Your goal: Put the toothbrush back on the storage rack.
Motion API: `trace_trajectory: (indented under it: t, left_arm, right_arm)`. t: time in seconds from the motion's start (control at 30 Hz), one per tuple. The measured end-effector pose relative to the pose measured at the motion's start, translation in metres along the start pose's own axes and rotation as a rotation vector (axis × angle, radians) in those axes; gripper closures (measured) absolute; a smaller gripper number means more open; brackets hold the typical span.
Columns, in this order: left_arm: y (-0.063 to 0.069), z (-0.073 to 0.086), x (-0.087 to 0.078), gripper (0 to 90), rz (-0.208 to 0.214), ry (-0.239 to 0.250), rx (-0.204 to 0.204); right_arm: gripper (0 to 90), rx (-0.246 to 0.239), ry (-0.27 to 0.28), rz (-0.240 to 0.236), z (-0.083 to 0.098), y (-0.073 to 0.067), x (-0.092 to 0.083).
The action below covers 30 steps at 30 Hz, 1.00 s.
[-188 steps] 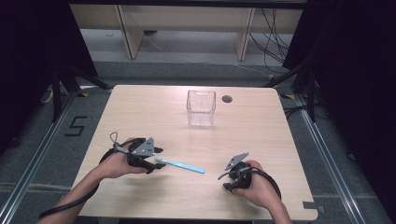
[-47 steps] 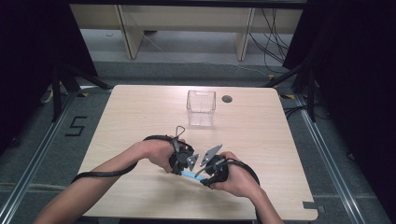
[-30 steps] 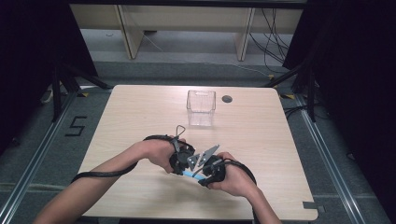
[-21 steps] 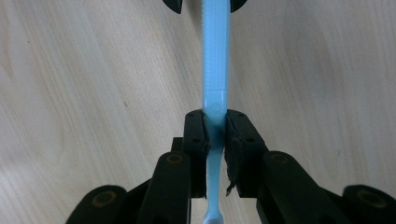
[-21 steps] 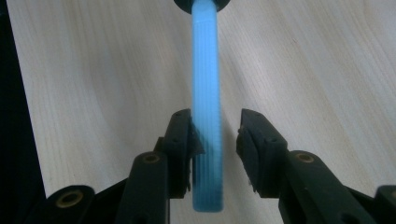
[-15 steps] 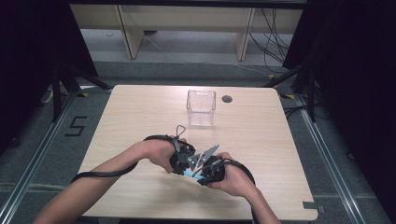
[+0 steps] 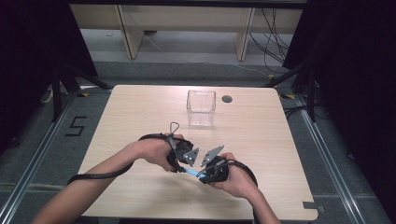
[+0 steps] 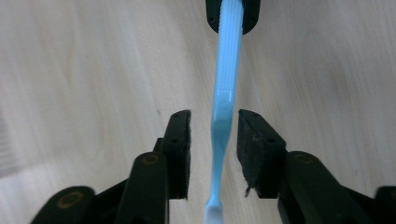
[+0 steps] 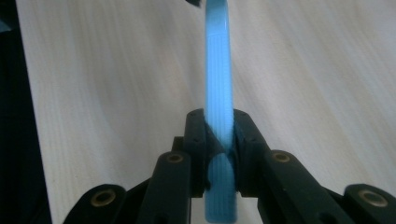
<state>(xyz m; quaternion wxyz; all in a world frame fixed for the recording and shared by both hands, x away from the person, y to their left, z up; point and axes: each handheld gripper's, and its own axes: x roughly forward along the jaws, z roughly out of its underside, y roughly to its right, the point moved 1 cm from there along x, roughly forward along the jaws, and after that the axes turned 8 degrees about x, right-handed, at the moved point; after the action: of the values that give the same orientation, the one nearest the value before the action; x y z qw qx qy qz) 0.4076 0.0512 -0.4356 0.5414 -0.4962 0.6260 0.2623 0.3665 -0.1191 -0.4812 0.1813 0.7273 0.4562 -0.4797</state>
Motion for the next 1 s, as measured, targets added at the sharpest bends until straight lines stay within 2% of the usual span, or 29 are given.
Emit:
trace_trajectory:
  t: [0.03, 0.07, 0.1, 0.17, 0.2, 0.23, 0.27, 0.3, 0.33, 0.37, 0.4, 0.43, 0.47, 0.53, 0.6, 0.67, 0.77, 0.8, 0.87, 0.9, 0.97, 1.0]
  left_arm:
    - [0.004, 0.004, -0.010, 58.4, -0.057, 0.069, -0.032]
    - [0.004, 0.004, -0.010, 56.7, -0.057, 0.069, -0.032]
    - [0.006, 0.008, -0.017, 56.7, -0.093, 0.113, -0.056]
    - [0.011, 0.014, -0.026, 54.1, -0.139, 0.189, -0.106]
    - [0.014, 0.018, -0.031, 52.8, -0.170, 0.232, -0.126]
    - [0.018, 0.022, -0.034, 52.8, -0.193, 0.279, -0.164]
    - [0.024, 0.031, -0.039, 51.5, -0.237, 0.355, -0.210]
    - [0.024, 0.031, -0.039, 50.2, -0.237, 0.355, -0.210]
    - [0.027, 0.036, -0.040, 50.2, -0.254, 0.399, -0.246]
    - [0.031, 0.041, -0.040, 49.3, -0.274, 0.457, -0.289]
    - [0.033, 0.045, -0.039, 48.3, -0.284, 0.486, -0.314]
    - [0.035, 0.050, -0.038, 47.6, -0.294, 0.513, -0.341]
    - [0.038, 0.055, -0.034, 47.1, -0.304, 0.563, -0.388]
    - [0.040, 0.061, -0.028, 44.3, -0.319, 0.628, -0.461]
    - [0.040, 0.067, -0.022, 42.7, -0.346, 0.703, -0.544]
    - [0.036, 0.073, -0.019, 40.5, -0.370, 0.820, -0.653]
    - [0.029, 0.078, -0.021, 39.5, -0.391, 0.950, -0.781]
    - [0.026, 0.079, -0.022, 39.0, -0.401, 0.970, -0.822]
    - [0.020, 0.078, -0.022, 38.6, -0.418, 1.015, -0.866]
    - [0.017, 0.078, -0.023, 38.7, -0.418, 1.029, -0.881]
    - [0.011, 0.075, -0.025, 40.1, -0.400, 1.063, -0.904]
    - [0.008, 0.074, -0.026, 41.2, -0.391, 1.081, -0.916]
  right_arm:
    - [78.8, 0.011, 0.042, 0.039, 0.004, 0.004, -0.003]
    - [78.8, 0.011, 0.042, 0.039, 0.004, 0.004, -0.003]
    - [78.8, -0.022, 0.079, 0.056, 0.004, 0.008, -0.003]
    - [78.8, 0.043, 0.129, 0.095, 0.009, 0.011, -0.008]
    - [78.8, 0.087, 0.201, 0.134, 0.012, 0.014, -0.011]
    - [78.8, 0.087, 0.201, 0.134, 0.012, 0.014, -0.011]
    - [78.8, 0.089, 0.280, 0.180, 0.015, 0.020, -0.016]
    - [78.8, 0.089, 0.280, 0.180, 0.015, 0.020, -0.016]
    - [78.8, 0.116, 0.335, 0.204, 0.017, 0.022, -0.018]
    - [78.8, 0.149, 0.369, 0.208, 0.018, 0.023, -0.021]
    - [78.8, 0.182, 0.429, 0.222, 0.019, 0.024, -0.024]
    - [78.8, 0.191, 0.464, 0.229, 0.020, 0.025, -0.026]
    - [78.8, 0.196, 0.514, 0.245, 0.020, 0.025, -0.027]
    - [78.8, 0.199, 0.604, 0.274, 0.019, 0.025, -0.031]
    - [78.8, 0.235, 0.672, 0.265, 0.017, 0.022, -0.032]
    - [78.8, 0.238, 0.732, 0.286, 0.014, 0.018, -0.032]
    - [78.8, 0.224, 0.774, 0.305, 0.012, 0.015, -0.030]
    - [78.9, 0.228, 0.785, 0.313, 0.012, 0.013, -0.028]
    - [78.9, 0.217, 0.824, 0.313, 0.010, 0.009, -0.024]
    - [78.9, 0.214, 0.823, 0.326, 0.009, 0.006, -0.024]
    - [78.9, 0.198, 0.832, 0.326, 0.007, 0.004, -0.022]
    - [78.8, 0.192, 0.830, 0.310, 0.005, 0.002, -0.021]
